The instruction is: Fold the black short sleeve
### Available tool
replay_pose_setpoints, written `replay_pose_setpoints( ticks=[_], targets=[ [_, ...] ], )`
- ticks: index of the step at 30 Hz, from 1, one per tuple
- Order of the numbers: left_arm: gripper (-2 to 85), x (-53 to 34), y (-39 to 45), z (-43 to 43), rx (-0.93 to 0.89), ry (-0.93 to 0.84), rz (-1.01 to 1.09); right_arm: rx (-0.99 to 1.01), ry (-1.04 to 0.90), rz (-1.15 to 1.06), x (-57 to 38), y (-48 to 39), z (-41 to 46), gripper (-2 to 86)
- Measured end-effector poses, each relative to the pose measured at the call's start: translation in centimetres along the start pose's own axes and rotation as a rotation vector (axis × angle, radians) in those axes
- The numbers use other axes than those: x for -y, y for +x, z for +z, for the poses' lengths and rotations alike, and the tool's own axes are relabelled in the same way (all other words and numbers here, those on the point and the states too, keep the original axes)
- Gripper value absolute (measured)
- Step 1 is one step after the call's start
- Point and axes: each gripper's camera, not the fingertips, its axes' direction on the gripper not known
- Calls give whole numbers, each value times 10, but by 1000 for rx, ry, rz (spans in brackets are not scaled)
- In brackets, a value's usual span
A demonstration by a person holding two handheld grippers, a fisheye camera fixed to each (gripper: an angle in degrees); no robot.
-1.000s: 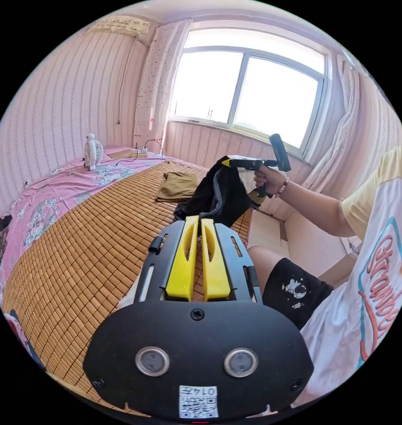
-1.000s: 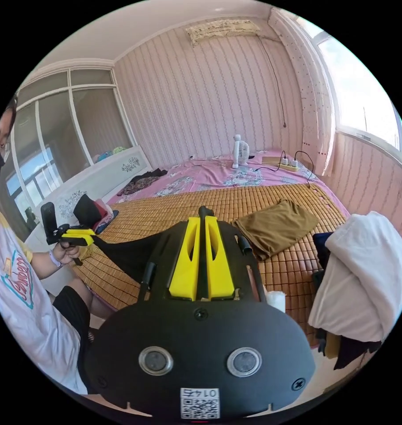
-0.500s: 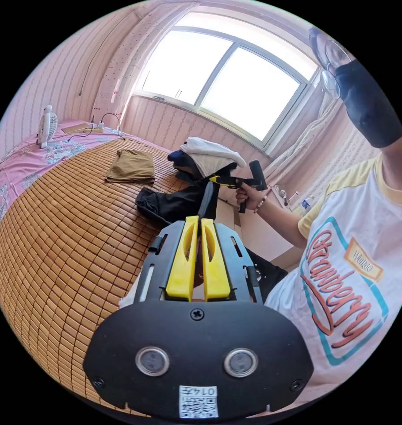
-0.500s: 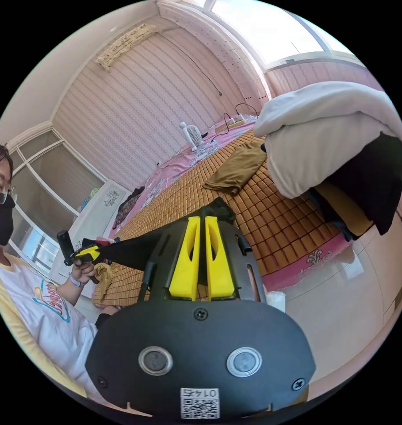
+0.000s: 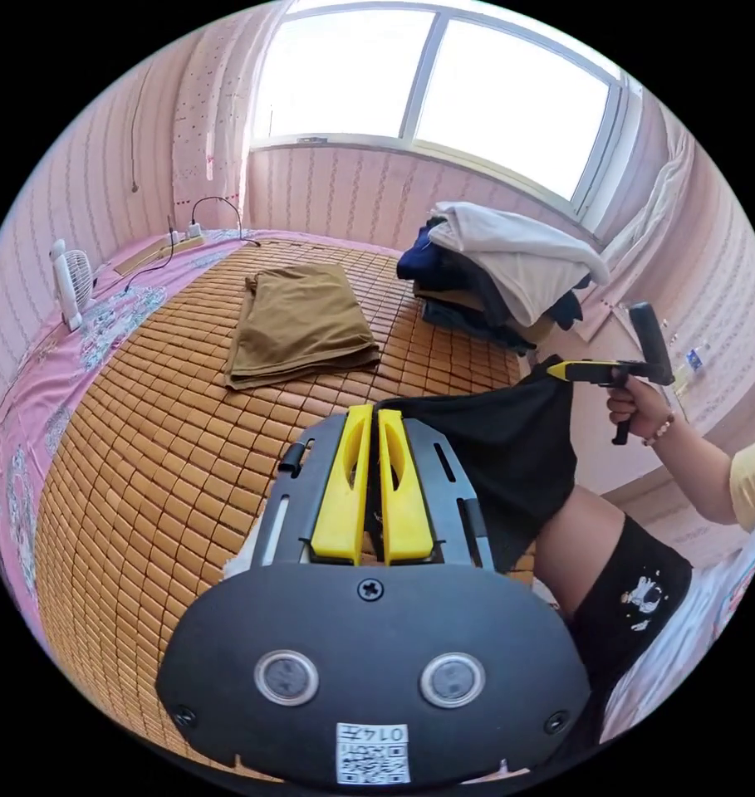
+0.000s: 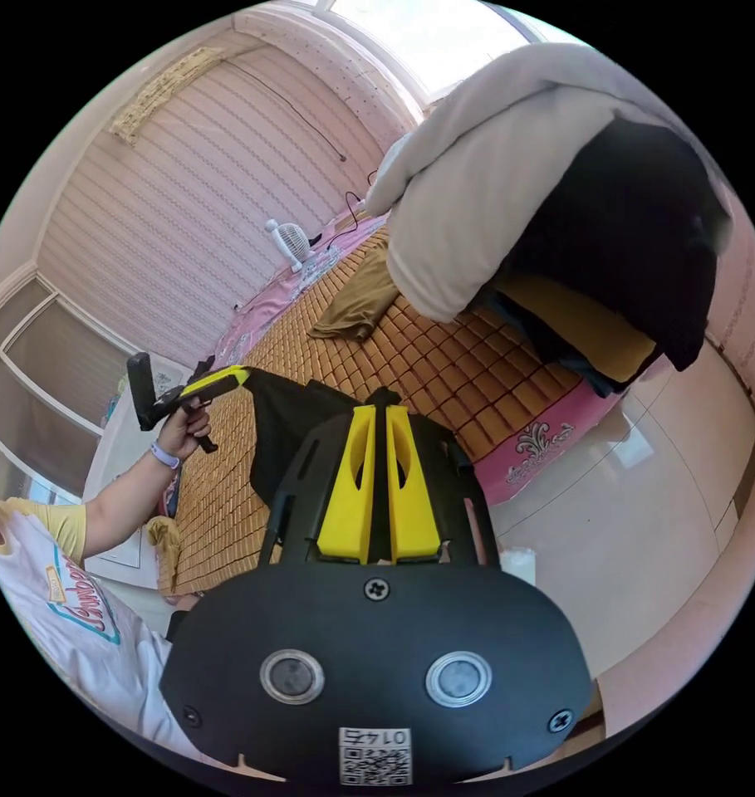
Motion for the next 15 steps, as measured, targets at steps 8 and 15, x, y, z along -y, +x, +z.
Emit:
replay_pose_setpoints(
  ticks=[8,15],
  targets=[
    [70,0,1,81,79,-109,11,-2,4,41,-7,16,13,8],
    [48,-4,9,80,65,-106,7,17,-7,49,-16,12,24,9]
  ],
)
